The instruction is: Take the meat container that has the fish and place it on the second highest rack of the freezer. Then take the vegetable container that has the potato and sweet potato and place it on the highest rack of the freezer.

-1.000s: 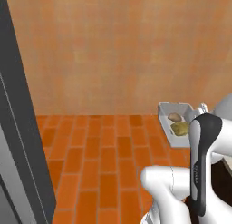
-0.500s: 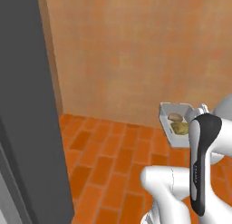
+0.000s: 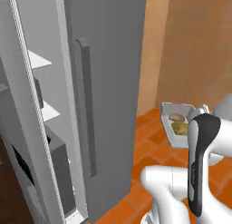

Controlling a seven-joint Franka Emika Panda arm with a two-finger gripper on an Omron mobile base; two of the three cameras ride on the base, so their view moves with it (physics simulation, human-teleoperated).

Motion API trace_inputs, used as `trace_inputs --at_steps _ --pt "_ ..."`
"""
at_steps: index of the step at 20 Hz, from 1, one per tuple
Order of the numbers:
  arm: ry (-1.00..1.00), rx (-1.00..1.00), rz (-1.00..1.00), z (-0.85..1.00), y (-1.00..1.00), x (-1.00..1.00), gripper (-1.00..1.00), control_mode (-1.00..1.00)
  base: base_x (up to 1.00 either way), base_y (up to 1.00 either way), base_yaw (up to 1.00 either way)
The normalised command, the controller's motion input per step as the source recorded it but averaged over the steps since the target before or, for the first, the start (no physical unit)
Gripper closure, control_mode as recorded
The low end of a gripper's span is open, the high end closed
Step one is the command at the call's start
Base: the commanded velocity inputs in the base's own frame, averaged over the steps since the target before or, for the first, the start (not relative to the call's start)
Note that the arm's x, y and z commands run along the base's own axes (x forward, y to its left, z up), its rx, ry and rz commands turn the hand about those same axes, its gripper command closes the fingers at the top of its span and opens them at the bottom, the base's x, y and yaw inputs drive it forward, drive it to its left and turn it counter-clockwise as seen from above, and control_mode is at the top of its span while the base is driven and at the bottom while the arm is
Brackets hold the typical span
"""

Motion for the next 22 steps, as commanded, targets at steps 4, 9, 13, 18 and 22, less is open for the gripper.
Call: trace_inputs --at_steps 4,9,13,18,22 --pt "0.00 0.00 0.00 0.00 0.00 0.00 1.00 1.00 0.01 -0.10 1.00" --pt "0.00 0.00 0.00 0.00 0.00 0.00 1.00 1.00 0.01 -0.29 0.97" --pt "0.00 0.00 0.00 0.00 0.00 0.00 1.00 1.00 0.01 -0.54 0.88" --pt "0.00 0.00 0.00 0.00 0.00 0.00 1.00 1.00 0.14 -0.60 0.53" --pt "0.00 0.00 0.00 0.00 0.00 0.00 1.00 1.00 0.35 -0.10 0.44"
